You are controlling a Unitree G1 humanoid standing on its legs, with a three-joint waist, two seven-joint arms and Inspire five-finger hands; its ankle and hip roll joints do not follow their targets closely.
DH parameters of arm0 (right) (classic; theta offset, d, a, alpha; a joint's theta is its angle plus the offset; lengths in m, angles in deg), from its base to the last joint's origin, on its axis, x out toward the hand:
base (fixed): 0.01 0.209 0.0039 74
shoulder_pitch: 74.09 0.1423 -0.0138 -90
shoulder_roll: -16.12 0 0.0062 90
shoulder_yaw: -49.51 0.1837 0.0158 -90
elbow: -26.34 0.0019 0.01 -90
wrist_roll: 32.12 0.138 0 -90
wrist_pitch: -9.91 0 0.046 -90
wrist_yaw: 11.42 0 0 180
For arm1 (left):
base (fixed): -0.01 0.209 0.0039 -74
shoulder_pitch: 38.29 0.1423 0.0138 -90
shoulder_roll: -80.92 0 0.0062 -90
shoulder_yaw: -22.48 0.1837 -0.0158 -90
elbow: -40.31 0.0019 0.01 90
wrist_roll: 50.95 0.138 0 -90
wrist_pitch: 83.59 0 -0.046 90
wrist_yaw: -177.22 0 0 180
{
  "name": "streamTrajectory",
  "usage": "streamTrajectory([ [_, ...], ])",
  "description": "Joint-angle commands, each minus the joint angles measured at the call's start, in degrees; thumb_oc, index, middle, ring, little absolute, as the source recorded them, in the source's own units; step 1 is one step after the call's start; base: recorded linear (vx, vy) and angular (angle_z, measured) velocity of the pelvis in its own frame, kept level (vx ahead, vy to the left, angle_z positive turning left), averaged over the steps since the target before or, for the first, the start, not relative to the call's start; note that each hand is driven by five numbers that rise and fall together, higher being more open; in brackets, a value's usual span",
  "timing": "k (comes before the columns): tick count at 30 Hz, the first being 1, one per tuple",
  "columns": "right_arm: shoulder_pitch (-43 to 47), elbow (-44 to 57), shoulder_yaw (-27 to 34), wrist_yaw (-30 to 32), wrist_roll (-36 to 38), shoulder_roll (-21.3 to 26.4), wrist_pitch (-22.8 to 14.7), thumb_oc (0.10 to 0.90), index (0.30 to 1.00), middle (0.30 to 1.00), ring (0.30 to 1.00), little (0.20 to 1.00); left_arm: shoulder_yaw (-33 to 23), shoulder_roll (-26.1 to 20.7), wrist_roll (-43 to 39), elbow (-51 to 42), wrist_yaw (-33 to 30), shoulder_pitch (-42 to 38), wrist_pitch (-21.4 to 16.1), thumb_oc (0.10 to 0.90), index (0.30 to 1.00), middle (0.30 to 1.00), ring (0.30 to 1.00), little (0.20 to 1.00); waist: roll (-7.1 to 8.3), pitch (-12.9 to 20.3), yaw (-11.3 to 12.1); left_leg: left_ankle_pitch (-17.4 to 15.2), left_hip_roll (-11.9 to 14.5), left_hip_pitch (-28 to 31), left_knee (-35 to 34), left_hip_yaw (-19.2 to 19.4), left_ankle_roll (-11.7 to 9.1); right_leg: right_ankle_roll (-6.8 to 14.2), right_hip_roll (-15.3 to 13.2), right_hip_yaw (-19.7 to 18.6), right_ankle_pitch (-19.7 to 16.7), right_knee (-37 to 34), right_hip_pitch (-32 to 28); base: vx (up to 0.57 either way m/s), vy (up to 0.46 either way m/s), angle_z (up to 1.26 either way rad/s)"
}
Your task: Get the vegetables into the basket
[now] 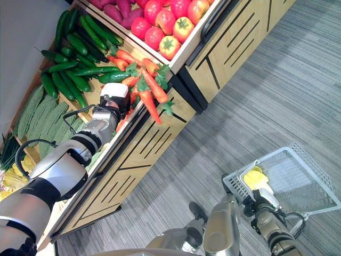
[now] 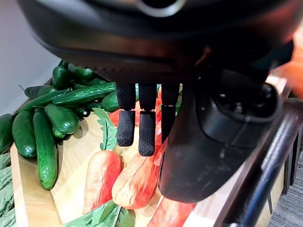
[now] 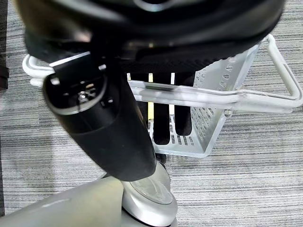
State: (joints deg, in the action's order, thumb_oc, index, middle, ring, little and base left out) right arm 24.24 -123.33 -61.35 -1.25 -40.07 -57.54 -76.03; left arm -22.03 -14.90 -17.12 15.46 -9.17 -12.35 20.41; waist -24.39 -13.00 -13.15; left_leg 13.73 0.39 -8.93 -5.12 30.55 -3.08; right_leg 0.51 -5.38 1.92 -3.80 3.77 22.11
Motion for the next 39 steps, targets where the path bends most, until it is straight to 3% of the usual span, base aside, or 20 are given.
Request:
streamTrajectory([
  [1, -3.93, -1.42, -4.01, -1.03, 1.72, -2.9, -2.61, 0.4, 0.3, 0.3, 0.3, 0.3, -2.32, -3.7, 1.15, 3.57, -4.18, -6.8, 0.65, 0.4, 0.3, 0.3, 0.3, 0.3, -0.8, 1.61, -1.43, -8.06, 3.66, 0.55, 0.12, -1.86, -4.01, 2.99, 1.58, 0.34, 1.7, -8.77, -6.22, 0.0, 0.0, 0.0],
  [10, -3.92, -2.32, -3.6, 0.08, 2.82, -3.12, -3.1, 0.4, 0.3, 0.3, 0.3, 0.3, -2.67, -1.69, 0.86, -2.13, -8.86, -8.35, 1.24, 0.4, 0.3, 0.3, 0.3, 0.3, -0.67, 2.03, -0.43, -8.05, 3.41, 0.52, 0.12, -2.76, -3.84, 3.08, 1.46, 1.15, 1.9, -8.77, -6.56, -0.01, 0.002, 0.02],
  [17, -4.72, -1.69, -1.92, 0.57, 3.2, -2.65, -2.79, 0.4, 0.3, 0.3, 0.3, 0.3, -6.59, -6.81, -3.13, -12.94, -12.65, -7.97, 0.83, 0.4, 0.3, 0.3, 0.3, 0.3, -1.53, 2.41, 1.68, -7.89, 3.19, 0.48, 0.12, -3.69, -3.73, 2.92, 1.25, 1.66, 2.2, -8.77, -6.95, -0.01, -0.005, 0.08],
  [26, -5.3, -1.86, -0.72, -0.01, 3.27, -2.51, -2.5, 0.4, 0.3, 0.3, 0.3, 0.3, -10.5, -11.15, -3.41, -20.44, -13.88, -4.91, 1.2, 0.4, 0.3, 0.3, 0.3, 0.3, -2.29, 2.75, 2.3, -7.88, 3.15, 0.55, 0.12, -3.75, -3.4, 2.43, 1.31, 2.65, 2.39, -8.77, -7.36, 0.0, 0.0, 0.0],
  [37, -5.1, -2.41, 0.04, -0.4, 2.93, -2.63, -1.8, 0.4, 0.3, 0.3, 0.3, 0.3, -14.29, -12.46, -3.06, -28.37, -14.17, -0.88, 1.03, 0.4, 0.3, 0.3, 0.3, 0.3, -1.24, 3.06, 3.28, -8.22, 3.28, 1.12, 0.12, -4.45, -3.32, 2.37, 1.45, 3.45, 2.64, -8.77, -8.29, -0.02, 0.002, 0.08],
  [39, -5.01, -2.8, 0.7, -0.47, 2.65, -2.8, -1.36, 0.4, 0.3, 0.3, 0.3, 0.3, -16.42, -13.09, -3.12, -32.78, -14.28, 2.36, 0.66, 0.4, 0.3, 0.3, 0.3, 0.3, -0.5, 3.28, 3.7, -8.53, 3.4, 1.93, 0.12, -4.79, -3.26, 2.3, 1.51, 3.94, 2.94, -8.77, -9.38, -0.02, 0.006, 0.08],
])
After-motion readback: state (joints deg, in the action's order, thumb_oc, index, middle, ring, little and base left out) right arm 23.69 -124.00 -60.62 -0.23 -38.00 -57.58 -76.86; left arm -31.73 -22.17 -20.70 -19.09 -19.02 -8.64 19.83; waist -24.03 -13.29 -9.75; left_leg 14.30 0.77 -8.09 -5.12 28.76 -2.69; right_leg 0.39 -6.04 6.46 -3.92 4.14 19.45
